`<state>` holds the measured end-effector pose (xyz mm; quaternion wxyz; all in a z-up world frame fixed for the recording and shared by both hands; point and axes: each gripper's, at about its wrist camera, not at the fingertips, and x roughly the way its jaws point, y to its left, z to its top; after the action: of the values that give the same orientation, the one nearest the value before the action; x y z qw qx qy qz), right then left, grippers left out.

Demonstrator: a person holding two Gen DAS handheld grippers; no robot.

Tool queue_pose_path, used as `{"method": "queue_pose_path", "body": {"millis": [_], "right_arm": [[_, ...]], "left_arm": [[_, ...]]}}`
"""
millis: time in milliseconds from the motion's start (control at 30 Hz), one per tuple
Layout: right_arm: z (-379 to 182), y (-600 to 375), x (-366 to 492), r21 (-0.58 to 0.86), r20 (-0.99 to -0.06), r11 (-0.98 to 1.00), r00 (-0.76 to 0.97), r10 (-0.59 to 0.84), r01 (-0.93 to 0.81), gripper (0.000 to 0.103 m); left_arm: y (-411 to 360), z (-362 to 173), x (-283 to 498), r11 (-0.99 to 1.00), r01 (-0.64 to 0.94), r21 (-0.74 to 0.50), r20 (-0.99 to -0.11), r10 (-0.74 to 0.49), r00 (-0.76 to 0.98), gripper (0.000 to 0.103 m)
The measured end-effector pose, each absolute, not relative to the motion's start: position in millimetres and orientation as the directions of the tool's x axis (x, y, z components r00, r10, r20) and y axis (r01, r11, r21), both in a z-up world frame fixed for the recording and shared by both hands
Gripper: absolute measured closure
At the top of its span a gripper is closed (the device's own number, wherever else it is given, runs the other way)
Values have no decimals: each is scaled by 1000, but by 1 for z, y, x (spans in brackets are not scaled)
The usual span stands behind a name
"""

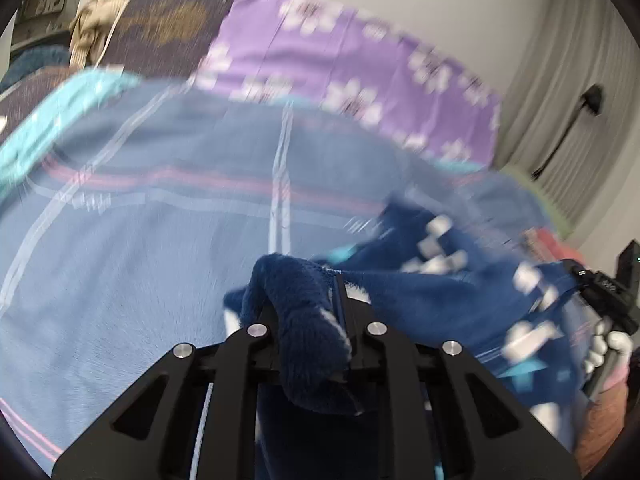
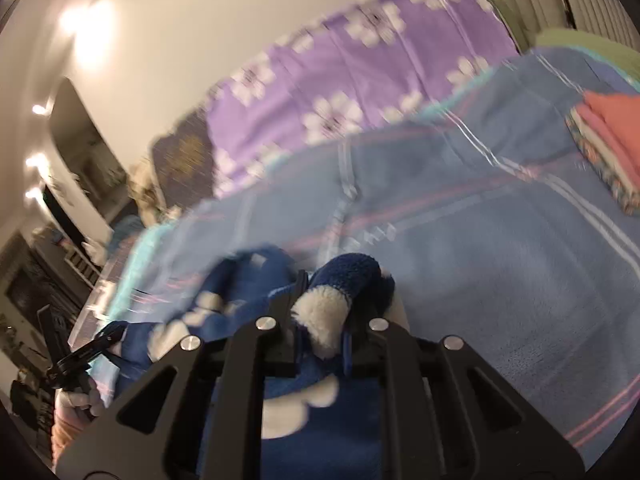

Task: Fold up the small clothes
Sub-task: 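Grasp the onesie foot end with both grippers and lift it, then fold the held foot end over onto the onesie body, then open both grippers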

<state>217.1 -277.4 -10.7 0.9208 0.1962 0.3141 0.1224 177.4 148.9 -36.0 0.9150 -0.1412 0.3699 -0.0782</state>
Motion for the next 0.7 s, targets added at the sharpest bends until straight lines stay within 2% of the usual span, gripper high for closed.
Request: {"method": "queue_pose_path", "body": {"millis": [67, 167, 300, 367, 467, 533, 633, 700], "right_arm": [[-34, -277, 228, 428, -575, 900, 744, 341, -82, 89], [-60, -277, 236, 433, -607, 898, 713, 352, -75, 88], [-57, -275, 235, 427, -600, 899, 712, 365, -101, 85], [-54, -273, 232, 403, -603, 908, 714, 357, -114, 83], [-38, -273, 215, 390, -589, 906, 712, 382, -163, 50], [-25, -276, 202, 361, -574, 908, 718, 394, -210, 49], [-14, -285, 179, 247, -573, 933, 738, 358, -261, 38], [-16, -292, 175, 150, -592, 957, 753, 287, -248, 37]], "left_arm": [[153, -60, 187, 938, 23, -347, -674, -266, 689, 84], [160, -60, 183, 922, 32, -387, -651, -297, 699, 84], [158, -54, 177, 924, 43, -379, -639, -295, 710, 84], [156, -46, 171, 928, 57, -367, -625, -291, 724, 80], [156, -29, 152, 931, 78, -358, -598, -293, 746, 56], [160, -15, 130, 944, 99, -314, -582, -274, 766, 45], [169, -9, 105, 985, 71, -158, -590, -152, 793, 33], [176, -14, 105, 992, 60, -113, -610, -117, 784, 32]]}}
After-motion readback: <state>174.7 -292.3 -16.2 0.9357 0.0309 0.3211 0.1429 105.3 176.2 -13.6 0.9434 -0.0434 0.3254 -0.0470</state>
